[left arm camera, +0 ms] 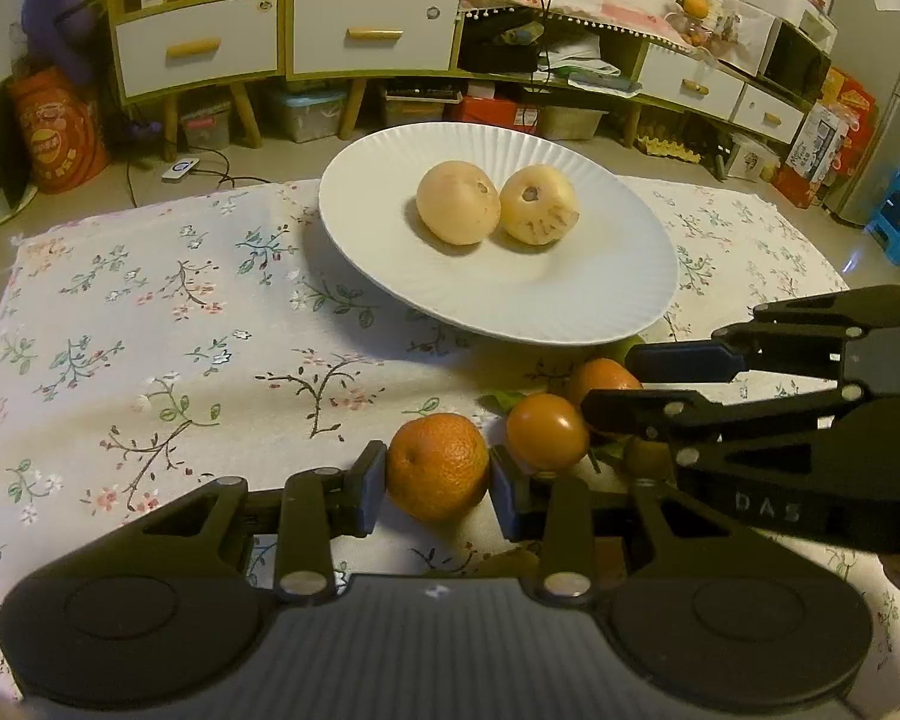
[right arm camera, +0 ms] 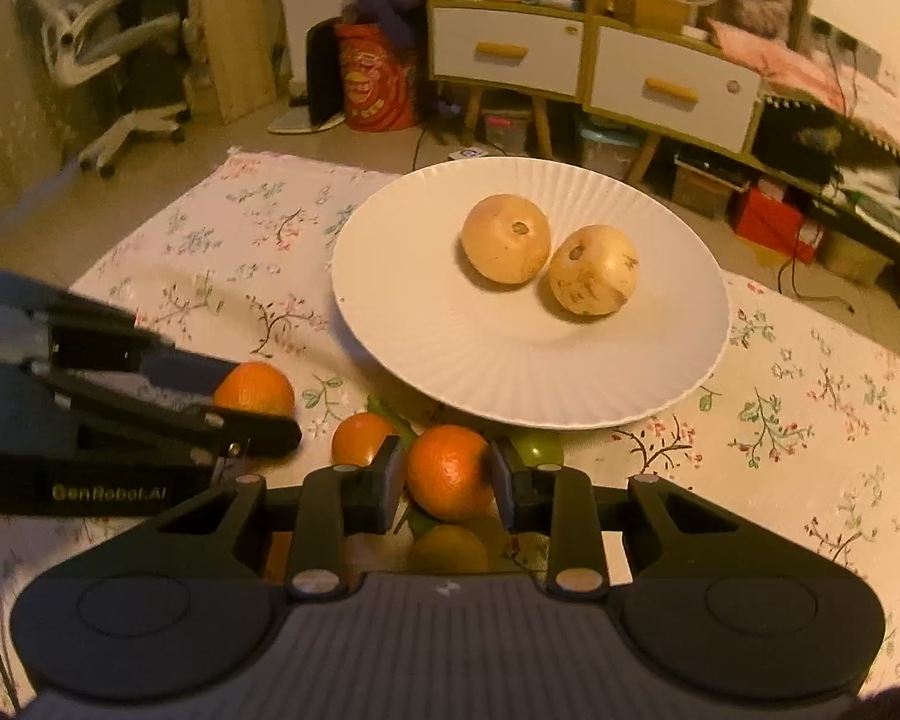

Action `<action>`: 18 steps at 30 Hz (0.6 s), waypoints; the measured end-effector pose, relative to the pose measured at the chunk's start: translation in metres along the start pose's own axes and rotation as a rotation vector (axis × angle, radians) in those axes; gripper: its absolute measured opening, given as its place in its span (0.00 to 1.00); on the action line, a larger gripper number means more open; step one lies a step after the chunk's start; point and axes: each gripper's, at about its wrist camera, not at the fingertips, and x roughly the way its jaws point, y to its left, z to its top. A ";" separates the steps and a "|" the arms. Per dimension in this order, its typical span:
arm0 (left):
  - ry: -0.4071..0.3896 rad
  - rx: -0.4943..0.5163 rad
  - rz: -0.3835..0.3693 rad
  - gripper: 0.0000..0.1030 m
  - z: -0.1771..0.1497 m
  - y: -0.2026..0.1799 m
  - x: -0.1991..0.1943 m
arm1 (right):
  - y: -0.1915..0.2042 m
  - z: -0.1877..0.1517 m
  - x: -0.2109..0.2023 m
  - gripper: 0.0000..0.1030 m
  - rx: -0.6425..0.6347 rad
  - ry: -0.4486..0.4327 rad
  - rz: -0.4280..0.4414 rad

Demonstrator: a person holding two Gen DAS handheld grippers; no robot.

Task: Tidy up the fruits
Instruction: 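Grasp a tangerine with the right gripper while the left gripper grasps another tangerine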

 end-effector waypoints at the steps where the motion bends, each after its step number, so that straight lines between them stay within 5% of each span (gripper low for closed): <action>1: 0.000 0.000 0.000 0.24 0.000 0.000 0.000 | 0.001 0.000 0.000 0.27 -0.007 0.000 -0.003; 18: 0.004 0.010 0.001 0.24 -0.001 -0.004 -0.001 | 0.005 -0.002 0.004 0.30 -0.036 0.016 -0.014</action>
